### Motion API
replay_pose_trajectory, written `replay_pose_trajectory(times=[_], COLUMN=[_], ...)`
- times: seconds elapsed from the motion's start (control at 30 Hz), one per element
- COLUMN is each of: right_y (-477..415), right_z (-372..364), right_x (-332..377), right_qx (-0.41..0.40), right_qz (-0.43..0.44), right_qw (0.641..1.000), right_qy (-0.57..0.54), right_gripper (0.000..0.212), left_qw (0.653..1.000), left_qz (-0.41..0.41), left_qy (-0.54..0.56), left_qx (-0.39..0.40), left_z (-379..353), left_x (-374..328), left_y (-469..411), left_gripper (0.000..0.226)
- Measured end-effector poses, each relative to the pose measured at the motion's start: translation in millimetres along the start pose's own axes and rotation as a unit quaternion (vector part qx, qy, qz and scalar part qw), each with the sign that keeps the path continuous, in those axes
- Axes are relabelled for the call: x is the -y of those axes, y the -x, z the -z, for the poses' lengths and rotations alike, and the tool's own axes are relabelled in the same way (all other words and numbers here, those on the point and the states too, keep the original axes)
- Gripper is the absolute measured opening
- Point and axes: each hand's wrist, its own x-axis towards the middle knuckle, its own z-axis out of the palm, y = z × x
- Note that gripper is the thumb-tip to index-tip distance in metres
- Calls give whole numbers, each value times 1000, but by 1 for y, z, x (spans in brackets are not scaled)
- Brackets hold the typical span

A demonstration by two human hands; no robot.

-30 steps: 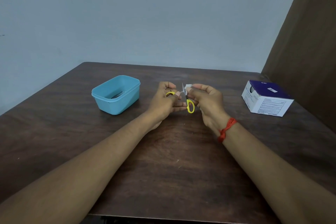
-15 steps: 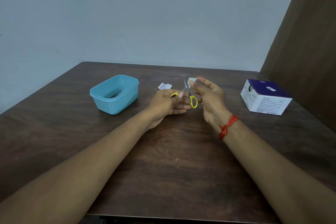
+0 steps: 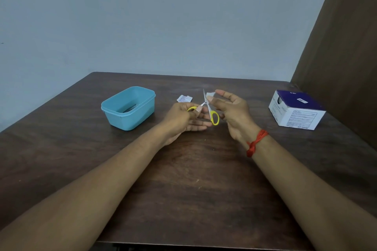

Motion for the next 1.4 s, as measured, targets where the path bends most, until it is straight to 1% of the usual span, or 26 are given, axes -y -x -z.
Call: replay_pose_trajectory(times=[0.1,0.23,0.47,0.67,0.8,0.93,1.03,1.2,1.3,1.4], right_y=[-2,-6,0,-4,1,0,0,3,7,6], right_z=[0,3,-2,2,-1,-1,-2,-3,-4,-1], right_x=[1,2,-7,-1,-4,-1,0,-1,-1,4], right_qx=[-11,-28,-11,-44,-26,-39,-34,-3,31,23], right_qz=[17,28,2,17,2,11,13,8,30,54], right_qw=[1000,999,1000,999,999,999,999,1000,997,996], right_qy=[4,-21,15,9,27,15,2,25,57,63], right_gripper=[48,44,44,43,45,42,40,43,46,48], left_qw=[1000,998,999,999,999,998,995,984,984,984], left_qz=[9,29,30,29,27,29,29,8,-12,-43], left_qy=[-5,-13,13,1,10,55,93,174,172,163], left_qx=[14,46,34,41,29,21,23,-27,-54,-59], left_z=[4,11,14,13,13,14,17,19,16,14], left_x=[-1,-5,-2,-2,0,-2,-4,-5,-3,0], left_y=[0,-1,-3,-4,-5,-5,-5,-6,-8,-9], left_gripper=[25,25,25,25,22,17,18,23,33,31])
